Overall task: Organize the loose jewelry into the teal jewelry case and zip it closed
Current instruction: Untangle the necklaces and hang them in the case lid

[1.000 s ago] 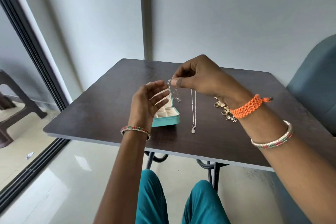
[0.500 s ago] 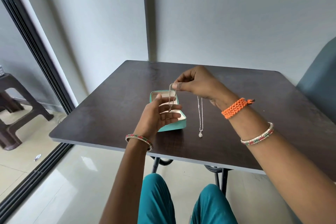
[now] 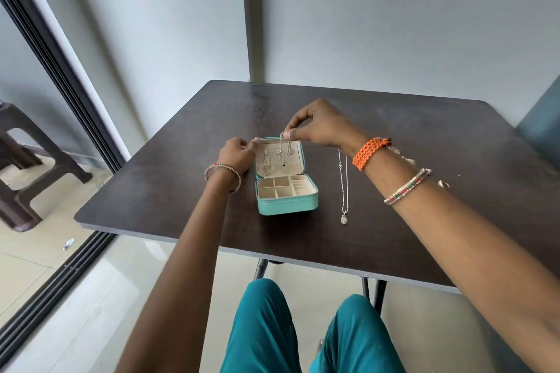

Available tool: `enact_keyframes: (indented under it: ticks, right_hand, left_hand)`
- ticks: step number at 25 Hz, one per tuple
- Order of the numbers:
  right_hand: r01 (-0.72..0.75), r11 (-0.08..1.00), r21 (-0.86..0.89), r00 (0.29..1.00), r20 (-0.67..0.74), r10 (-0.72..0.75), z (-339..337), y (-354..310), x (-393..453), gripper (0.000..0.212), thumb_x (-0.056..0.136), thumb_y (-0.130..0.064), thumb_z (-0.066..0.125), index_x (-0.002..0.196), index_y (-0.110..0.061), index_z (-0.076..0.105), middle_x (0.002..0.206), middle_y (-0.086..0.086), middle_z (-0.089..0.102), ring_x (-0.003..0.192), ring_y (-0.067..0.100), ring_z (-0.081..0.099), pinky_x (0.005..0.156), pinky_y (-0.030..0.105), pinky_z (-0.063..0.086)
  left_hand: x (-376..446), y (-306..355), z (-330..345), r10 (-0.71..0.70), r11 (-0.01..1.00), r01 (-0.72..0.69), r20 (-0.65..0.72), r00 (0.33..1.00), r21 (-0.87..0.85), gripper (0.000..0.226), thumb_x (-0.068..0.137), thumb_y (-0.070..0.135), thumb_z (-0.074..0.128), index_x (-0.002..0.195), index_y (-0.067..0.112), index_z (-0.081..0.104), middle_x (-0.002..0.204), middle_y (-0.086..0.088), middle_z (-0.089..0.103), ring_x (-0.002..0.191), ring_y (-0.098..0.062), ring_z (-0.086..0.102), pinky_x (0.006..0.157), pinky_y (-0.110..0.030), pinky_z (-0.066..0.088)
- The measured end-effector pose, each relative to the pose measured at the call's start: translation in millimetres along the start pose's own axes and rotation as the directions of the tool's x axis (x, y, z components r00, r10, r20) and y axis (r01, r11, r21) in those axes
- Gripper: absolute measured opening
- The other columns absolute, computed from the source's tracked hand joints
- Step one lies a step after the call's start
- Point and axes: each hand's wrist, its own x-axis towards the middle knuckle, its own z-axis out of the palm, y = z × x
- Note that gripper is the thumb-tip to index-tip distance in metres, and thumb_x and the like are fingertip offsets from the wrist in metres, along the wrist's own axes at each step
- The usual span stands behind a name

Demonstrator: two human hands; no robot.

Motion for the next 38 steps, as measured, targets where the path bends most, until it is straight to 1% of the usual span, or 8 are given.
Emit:
enact_keyframes:
  ticks: [3,9,13,19,22,28,33,38]
  right_hand:
    - [-0.031,0.998,-0.06,0.999,0.034,0.033,3.3,3.5,5.5,0.007,0.075,-0.024,0.078,0.081,-0.021,0.075,0.089,-0.002,0.073,0.09,0.007,0.061,0.069,0.015,0.042]
    - [-0.04,0.993,-0.11,0.999,0.029,0.044,8.9,9.0,-1.9,0.009,0.076,-0.03,0.077,0.082,-0.024,0.074,0.116,-0.001,0.067,0.117,0.015,0.052,0.092,0.028,0.03]
    - [-0.004,0.991,-0.137,1.0,-0.018,0.002,9.4,2.7,-6.6,0.013,0.077,-0.029,0.075,0.089,-0.023,0.076,0.125,-0.002,0.062,0.127,0.017,0.043,0.094,0.03,0.024]
    - [0.019,0.996,-0.087,0.999,-0.039,-0.022,-0.6,-3.8,-9.9,0.011,0.073,-0.034,0.078,0.082,-0.03,0.074,0.138,-0.003,0.053,0.135,0.018,0.036,0.111,0.044,0.024]
    - [0.026,0.994,-0.105,0.999,-0.033,-0.03,0.9,-4.2,-11.8,0.01,0.075,-0.033,0.077,0.084,-0.028,0.074,0.137,-0.001,0.054,0.135,0.019,0.036,0.11,0.043,0.023]
    - [-0.013,0.963,-0.267,0.991,-0.133,-0.024,23.2,11.5,-0.4,0.014,0.077,-0.033,0.074,0.09,-0.029,0.076,0.147,0.002,0.043,0.143,0.023,0.019,0.11,0.042,0.009]
    - [0.051,0.92,-0.389,0.964,-0.223,-0.147,32.4,17.1,-0.1,0.009,0.081,-0.032,0.07,0.087,-0.029,0.076,0.146,0.004,0.045,0.143,0.022,0.019,0.112,0.048,0.004]
    - [0.047,0.881,-0.471,0.928,-0.306,-0.213,39.7,20.6,-3.4,0.011,0.084,-0.031,0.067,0.089,-0.027,0.076,0.14,0.002,0.051,0.14,0.022,0.026,0.111,0.05,0.005]
  left_hand:
    - [13.8,-3.4,15.3,0.028,0.993,-0.039,0.101,0.995,0.107,0.034,0.089,0.043,0.055,0.083,0.01,0.062,0.073,-0.001,0.058,0.069,-0.018,0.054,0.061,-0.028,0.04]
    - [-5.5,-1.2,27.6,0.179,0.911,-0.186,-0.054,0.982,-0.369,0.018,0.097,0.019,0.045,0.085,0.007,0.05,0.066,0.003,0.042,0.057,-0.007,0.039,0.054,-0.021,0.036]
    - [-24.4,8.6,25.2,0.25,0.835,-0.257,-0.08,0.965,-0.487,0.02,0.098,0.013,0.042,0.08,0.017,0.05,0.065,0.003,0.043,0.049,0.001,0.037,0.046,-0.014,0.032]
    - [-29.7,8.8,23.5,0.257,0.807,-0.267,-0.094,0.962,-0.527,0.018,0.097,0.009,0.041,0.085,0.015,0.053,0.069,0.003,0.048,0.054,0.002,0.043,0.05,-0.011,0.036]
    - [-29.8,8.1,25.2,0.27,0.798,-0.28,-0.1,0.958,-0.534,0.022,0.097,0.009,0.042,0.081,0.019,0.053,0.069,0.003,0.047,0.059,-0.006,0.041,0.051,-0.013,0.036]
    - [-36.3,7.5,28.7,0.323,0.786,-0.321,-0.093,0.942,-0.529,0.014,0.098,0.012,0.041,0.095,0.01,0.055,0.071,0.004,0.049,0.054,0.004,0.044,0.053,-0.01,0.038]
    - [-38.2,6.7,29.7,0.325,0.771,-0.311,-0.077,0.943,-0.557,0.011,0.096,0.016,0.047,0.099,0.01,0.055,0.078,0.003,0.054,0.066,0.0,0.051,0.057,-0.009,0.045]
    - [-38.1,7.7,32.1,0.332,0.742,-0.315,-0.085,0.94,-0.591,0.012,0.093,0.014,0.053,0.101,0.007,0.056,0.081,0.002,0.06,0.063,0.007,0.058,0.057,-0.011,0.047]
